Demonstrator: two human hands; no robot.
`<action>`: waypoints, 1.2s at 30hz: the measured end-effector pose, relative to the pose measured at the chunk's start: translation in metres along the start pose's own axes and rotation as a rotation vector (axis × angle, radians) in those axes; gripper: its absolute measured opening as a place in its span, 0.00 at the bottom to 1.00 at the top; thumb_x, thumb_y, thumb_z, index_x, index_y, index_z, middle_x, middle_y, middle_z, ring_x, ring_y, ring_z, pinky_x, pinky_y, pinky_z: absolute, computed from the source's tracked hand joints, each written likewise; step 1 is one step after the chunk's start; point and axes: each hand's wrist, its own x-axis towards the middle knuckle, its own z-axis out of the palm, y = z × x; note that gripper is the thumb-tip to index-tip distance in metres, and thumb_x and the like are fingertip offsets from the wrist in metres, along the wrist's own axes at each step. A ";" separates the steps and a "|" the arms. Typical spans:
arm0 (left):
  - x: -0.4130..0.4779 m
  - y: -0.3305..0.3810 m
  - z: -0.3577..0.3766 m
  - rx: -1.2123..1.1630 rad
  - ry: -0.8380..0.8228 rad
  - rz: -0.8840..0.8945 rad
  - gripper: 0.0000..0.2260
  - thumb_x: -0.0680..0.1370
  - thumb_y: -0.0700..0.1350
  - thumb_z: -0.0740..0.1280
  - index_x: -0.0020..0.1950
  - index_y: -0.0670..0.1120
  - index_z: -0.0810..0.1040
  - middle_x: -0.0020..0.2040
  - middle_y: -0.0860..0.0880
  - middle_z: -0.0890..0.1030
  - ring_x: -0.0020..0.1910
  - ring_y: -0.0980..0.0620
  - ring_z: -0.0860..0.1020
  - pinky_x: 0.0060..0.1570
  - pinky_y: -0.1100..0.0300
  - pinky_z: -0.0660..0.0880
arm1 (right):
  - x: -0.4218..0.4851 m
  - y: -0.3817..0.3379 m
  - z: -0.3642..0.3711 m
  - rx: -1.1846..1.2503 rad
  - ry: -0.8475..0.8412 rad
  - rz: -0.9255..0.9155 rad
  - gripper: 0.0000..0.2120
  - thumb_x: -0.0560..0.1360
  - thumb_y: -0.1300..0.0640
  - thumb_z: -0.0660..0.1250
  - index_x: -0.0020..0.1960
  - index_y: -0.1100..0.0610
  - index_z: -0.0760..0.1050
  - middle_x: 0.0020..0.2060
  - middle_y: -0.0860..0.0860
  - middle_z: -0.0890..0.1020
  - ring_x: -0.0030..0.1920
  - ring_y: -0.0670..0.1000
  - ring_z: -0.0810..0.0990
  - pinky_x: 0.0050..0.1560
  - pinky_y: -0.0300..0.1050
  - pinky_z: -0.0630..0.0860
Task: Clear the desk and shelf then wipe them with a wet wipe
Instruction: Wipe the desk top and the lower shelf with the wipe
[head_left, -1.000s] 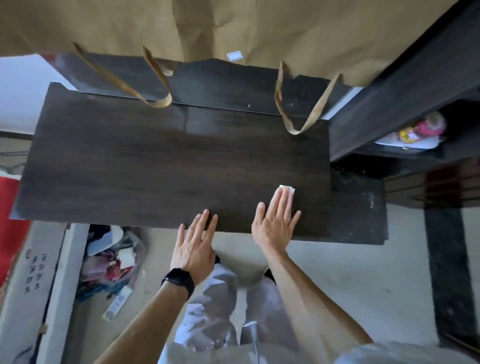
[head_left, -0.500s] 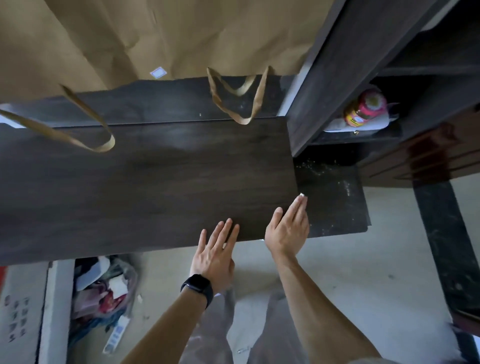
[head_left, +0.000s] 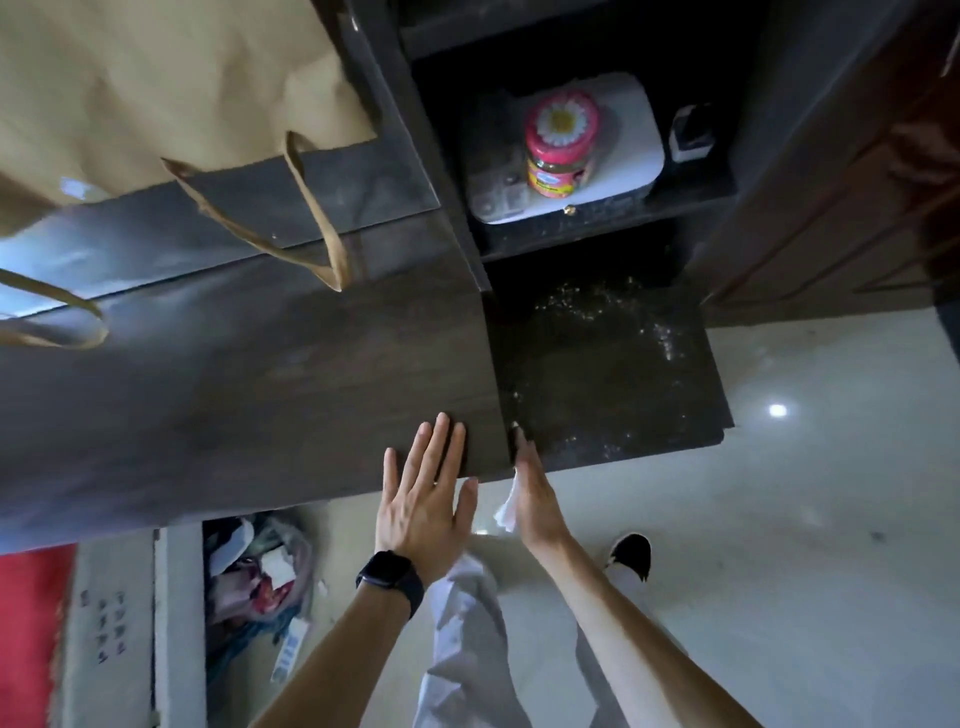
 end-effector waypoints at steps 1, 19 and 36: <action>0.006 0.011 0.002 0.002 0.005 -0.032 0.27 0.82 0.57 0.45 0.80 0.52 0.50 0.80 0.54 0.46 0.79 0.54 0.42 0.75 0.45 0.42 | 0.001 0.002 -0.003 0.074 -0.031 0.045 0.30 0.82 0.37 0.46 0.80 0.49 0.54 0.79 0.48 0.60 0.78 0.47 0.57 0.78 0.51 0.57; 0.044 0.053 0.020 0.105 0.066 -0.220 0.27 0.82 0.56 0.42 0.80 0.53 0.40 0.80 0.53 0.39 0.78 0.54 0.37 0.74 0.47 0.31 | 0.085 0.029 -0.062 -1.014 -0.053 -0.411 0.30 0.82 0.46 0.50 0.81 0.50 0.45 0.81 0.54 0.49 0.80 0.55 0.43 0.78 0.61 0.46; 0.078 0.055 0.012 0.148 0.122 0.016 0.32 0.78 0.53 0.55 0.80 0.46 0.52 0.81 0.49 0.51 0.80 0.51 0.46 0.76 0.41 0.42 | 0.106 0.021 -0.066 -1.385 -0.268 -0.557 0.33 0.82 0.45 0.46 0.80 0.60 0.40 0.80 0.54 0.43 0.79 0.53 0.35 0.77 0.58 0.32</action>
